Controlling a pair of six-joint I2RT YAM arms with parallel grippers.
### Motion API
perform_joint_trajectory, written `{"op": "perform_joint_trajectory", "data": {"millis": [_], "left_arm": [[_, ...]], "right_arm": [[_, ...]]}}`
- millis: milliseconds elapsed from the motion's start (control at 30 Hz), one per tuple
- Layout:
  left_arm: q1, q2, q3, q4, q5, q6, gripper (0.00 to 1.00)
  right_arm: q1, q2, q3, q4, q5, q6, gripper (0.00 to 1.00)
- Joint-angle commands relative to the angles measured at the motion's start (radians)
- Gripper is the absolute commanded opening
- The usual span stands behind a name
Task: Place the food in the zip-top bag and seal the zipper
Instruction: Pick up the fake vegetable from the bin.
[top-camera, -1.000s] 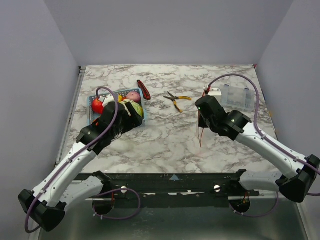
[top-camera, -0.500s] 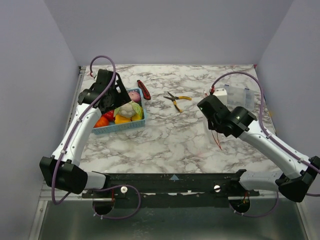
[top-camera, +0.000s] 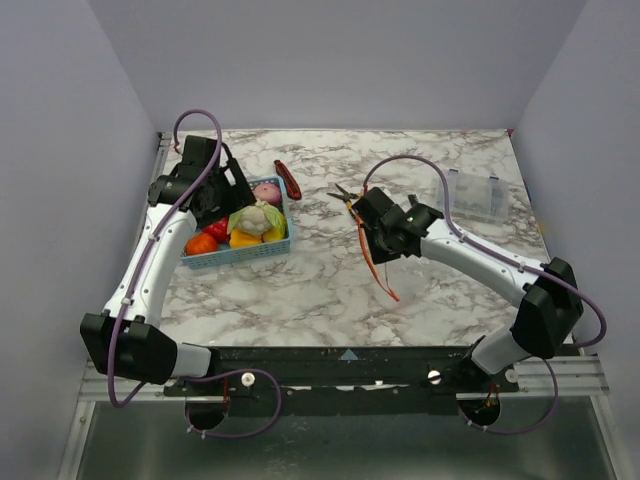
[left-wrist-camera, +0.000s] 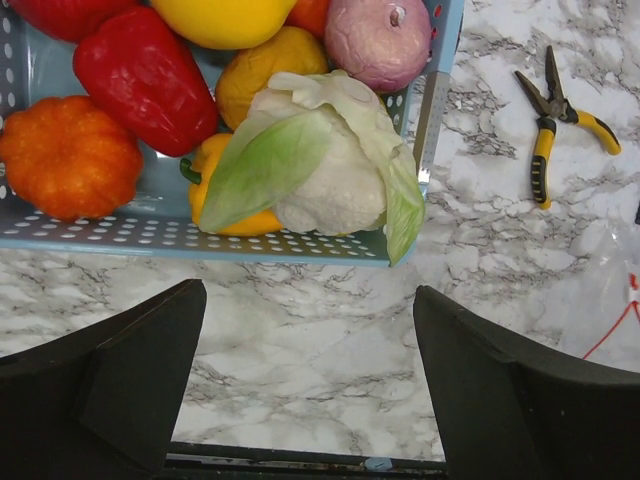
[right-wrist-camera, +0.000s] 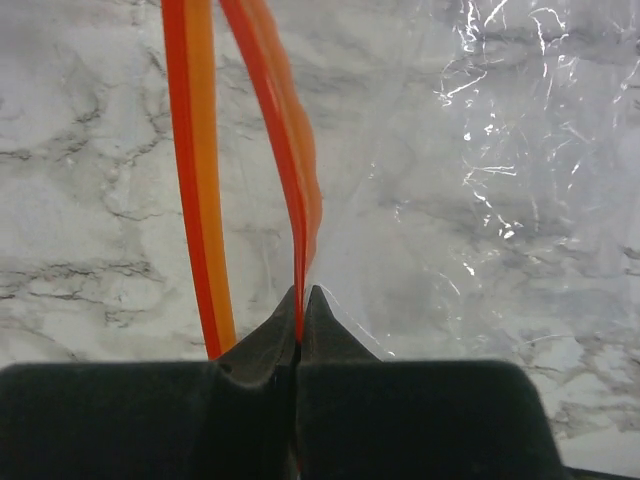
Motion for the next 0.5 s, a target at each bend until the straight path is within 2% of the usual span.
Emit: {"op": "perform_joint_trajectory", "data": {"millis": [0, 167, 267, 367, 467], "left_arm": [[0.063, -0.043, -0.048, -0.027, 0.069, 0.007, 0.86], [0.217, -0.036, -0.124, 0.027, 0.233, 0.007, 0.83], [0.266, -0.012, -0.143, 0.073, 0.253, -0.003, 0.82], [0.274, 0.067, -0.077, -0.006, 0.127, 0.024, 0.76], [0.275, 0.088, -0.07, -0.046, -0.058, 0.094, 0.75]], "right_arm": [[-0.002, 0.011, 0.019, 0.113, -0.15, -0.036, 0.0], [-0.021, 0.048, 0.052, 0.13, -0.284, -0.016, 0.0], [-0.027, 0.053, 0.042, 0.134, -0.303, -0.013, 0.0], [-0.037, 0.056, 0.042, 0.13, -0.321, -0.007, 0.0], [-0.039, 0.049, 0.042, 0.127, -0.319, -0.004, 0.0]]}}
